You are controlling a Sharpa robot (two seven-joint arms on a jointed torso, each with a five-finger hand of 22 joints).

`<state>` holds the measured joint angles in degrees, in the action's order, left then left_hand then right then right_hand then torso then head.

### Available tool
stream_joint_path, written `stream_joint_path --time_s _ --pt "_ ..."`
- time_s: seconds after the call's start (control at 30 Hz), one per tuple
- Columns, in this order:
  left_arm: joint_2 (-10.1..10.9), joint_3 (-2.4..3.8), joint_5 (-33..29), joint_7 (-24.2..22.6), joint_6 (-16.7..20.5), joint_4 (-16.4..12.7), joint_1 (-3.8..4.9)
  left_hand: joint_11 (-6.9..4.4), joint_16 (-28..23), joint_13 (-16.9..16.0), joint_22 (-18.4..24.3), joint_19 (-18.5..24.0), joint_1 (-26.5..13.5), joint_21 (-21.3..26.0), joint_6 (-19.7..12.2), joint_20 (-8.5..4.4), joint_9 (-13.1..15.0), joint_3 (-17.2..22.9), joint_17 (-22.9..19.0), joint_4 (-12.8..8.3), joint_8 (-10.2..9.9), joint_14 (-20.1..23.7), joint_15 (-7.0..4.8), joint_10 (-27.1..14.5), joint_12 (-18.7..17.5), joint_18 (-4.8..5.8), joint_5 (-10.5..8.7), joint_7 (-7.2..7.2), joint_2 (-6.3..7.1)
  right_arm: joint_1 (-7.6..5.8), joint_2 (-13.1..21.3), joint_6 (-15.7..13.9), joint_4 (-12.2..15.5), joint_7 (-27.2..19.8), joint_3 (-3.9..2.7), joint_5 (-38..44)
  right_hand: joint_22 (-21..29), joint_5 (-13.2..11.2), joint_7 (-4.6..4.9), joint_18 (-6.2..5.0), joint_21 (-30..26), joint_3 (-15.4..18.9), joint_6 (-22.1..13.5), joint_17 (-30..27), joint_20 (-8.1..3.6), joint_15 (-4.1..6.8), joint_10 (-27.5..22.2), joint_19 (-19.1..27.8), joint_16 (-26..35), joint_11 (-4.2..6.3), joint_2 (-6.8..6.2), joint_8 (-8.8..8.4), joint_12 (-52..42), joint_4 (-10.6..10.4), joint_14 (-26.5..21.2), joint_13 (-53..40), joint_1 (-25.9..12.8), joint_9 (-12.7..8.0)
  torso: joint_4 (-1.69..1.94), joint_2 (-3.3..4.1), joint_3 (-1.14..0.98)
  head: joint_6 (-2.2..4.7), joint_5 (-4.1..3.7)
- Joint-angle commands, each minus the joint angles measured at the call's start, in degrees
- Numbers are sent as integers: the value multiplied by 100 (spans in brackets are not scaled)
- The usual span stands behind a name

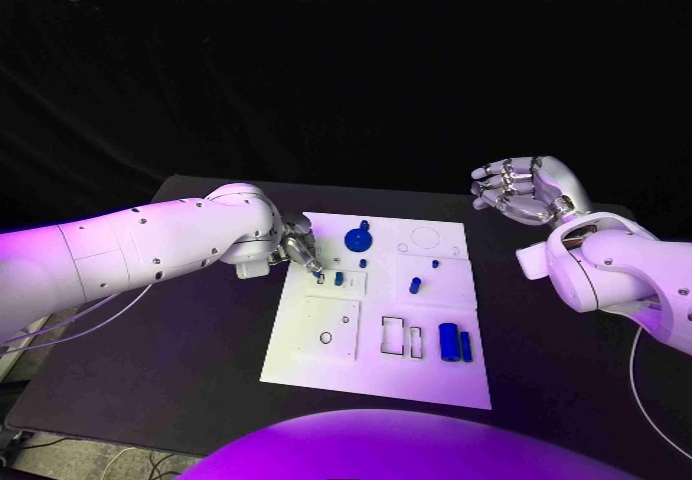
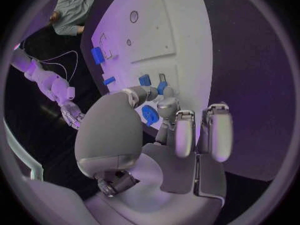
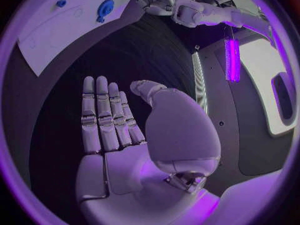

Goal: Assemble the parts on the task board

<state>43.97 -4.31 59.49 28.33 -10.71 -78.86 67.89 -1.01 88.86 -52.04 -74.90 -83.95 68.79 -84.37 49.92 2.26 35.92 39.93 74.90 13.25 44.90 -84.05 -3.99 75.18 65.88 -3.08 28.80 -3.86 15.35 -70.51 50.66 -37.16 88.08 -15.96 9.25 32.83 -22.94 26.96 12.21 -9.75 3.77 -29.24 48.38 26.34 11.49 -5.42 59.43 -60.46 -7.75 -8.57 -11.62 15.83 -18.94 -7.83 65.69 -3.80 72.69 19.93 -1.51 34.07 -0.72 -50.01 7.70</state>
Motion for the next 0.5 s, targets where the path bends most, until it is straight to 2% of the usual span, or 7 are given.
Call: stream_joint_path --time_s 0.03,0.5 --pt "-20 -1 55 -57 -89 -6 -5 -3 33 -10 -798 -92 -5 -20 57 -16 6 1274 1319 -1318 -10 -545 -30 49 21 94 16 32 -44 4 -6 79 -2 -60 -1 42 5 30 33 -67 15 2 13 -9 24 -17 36 -7 19 0 43 -23 31 19 16 10 -32 -5 0 -5 1 1 9" --pt "-45 -7 3 -44 -156 1 -24 -3 35 -20 -800 -92 -10 -21 62 -17 5 1274 1323 -1320 -13 -545 -31 56 27 94 21 33 -44 6 -7 74 -5 -63 -1 32 12 33 34 -66 15 5 13 -11 25 -17 36 -7 22 -1 41 -24 33 17 17 10 -39 -6 -4 -2 1 1 11"
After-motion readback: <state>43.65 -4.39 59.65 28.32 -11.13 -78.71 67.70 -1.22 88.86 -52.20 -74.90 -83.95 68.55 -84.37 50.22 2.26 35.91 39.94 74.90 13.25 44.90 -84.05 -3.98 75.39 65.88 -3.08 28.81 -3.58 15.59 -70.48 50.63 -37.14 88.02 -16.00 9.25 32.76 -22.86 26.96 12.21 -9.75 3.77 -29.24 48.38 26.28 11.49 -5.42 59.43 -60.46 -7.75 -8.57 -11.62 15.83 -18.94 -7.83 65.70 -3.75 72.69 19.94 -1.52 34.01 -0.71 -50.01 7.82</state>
